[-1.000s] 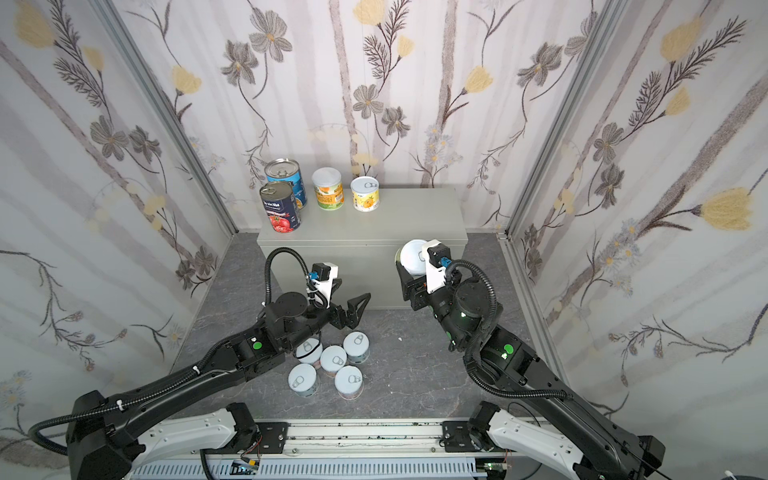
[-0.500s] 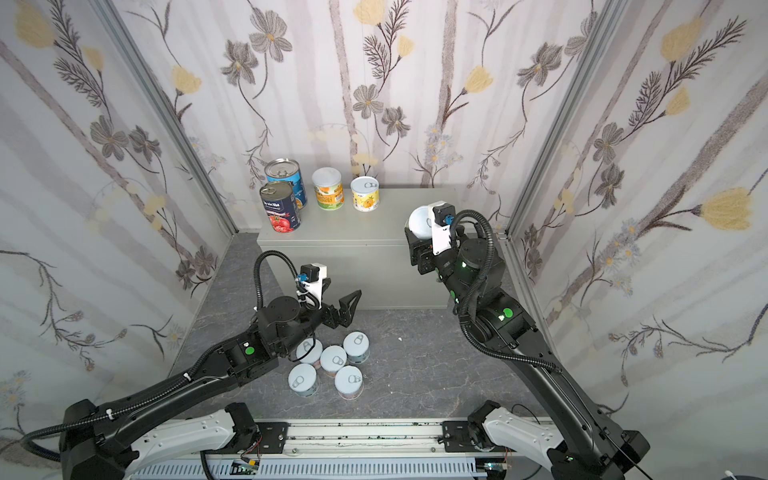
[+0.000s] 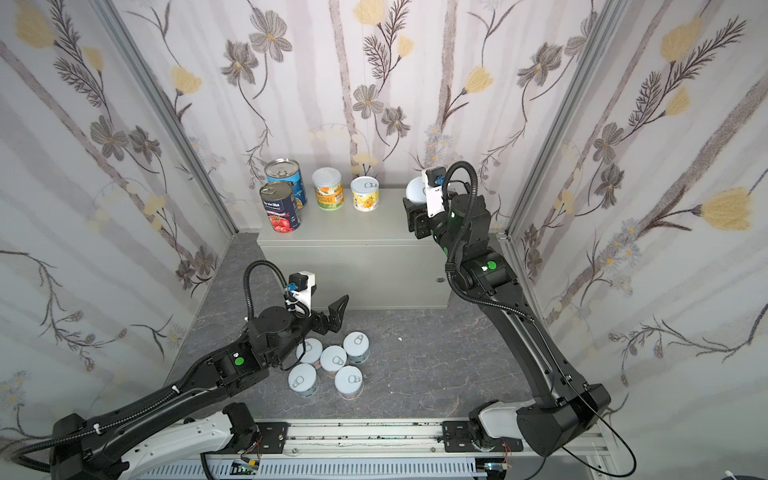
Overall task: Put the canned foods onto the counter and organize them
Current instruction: 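Raise the green can with the right gripper up toward the cabinet top, then lower the green can onto the cabinet top beside the yellow can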
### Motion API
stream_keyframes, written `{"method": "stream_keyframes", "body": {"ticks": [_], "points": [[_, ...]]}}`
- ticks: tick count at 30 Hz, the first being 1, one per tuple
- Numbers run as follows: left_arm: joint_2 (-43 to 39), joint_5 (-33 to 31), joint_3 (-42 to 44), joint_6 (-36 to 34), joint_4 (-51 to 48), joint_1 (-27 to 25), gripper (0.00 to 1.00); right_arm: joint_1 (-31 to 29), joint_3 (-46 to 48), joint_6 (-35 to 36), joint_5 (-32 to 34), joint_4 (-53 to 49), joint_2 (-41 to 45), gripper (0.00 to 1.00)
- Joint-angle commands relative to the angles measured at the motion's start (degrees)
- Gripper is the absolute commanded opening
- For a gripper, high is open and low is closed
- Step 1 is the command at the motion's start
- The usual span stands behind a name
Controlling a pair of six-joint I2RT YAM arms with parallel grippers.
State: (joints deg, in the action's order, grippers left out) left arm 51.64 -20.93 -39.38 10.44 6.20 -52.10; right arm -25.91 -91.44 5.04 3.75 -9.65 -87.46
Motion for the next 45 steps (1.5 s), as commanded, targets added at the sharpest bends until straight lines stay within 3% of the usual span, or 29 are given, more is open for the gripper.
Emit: {"method": "stream_keyframes", "body": {"ticks": [1, 10, 25, 45], "points": [[-0.9, -2.2, 0.7, -1.5, -0.2, 0.1, 1.0, 0.5, -4.2, 1.3, -1.6, 1.5, -3.4, 0.62], [-1.9, -2.4, 1.5, -2.4, -0.3, 0.2, 1.0, 1.5, -15.5, 0.9, 0.7, -2.6, -14.5, 0.62], [-2.4, -2.1, 1.9, -1.6, -0.7, 0.2, 1.0, 1.9, -29.2, -1.3, 2.6, -11.9, -25.0, 0.64], [-4.2, -2.6, 3.1, -1.5, -0.7, 0.2, 1.0, 1.9, -32.0, -4.1, 2.7, -17.8, -28.0, 0.67]]}}
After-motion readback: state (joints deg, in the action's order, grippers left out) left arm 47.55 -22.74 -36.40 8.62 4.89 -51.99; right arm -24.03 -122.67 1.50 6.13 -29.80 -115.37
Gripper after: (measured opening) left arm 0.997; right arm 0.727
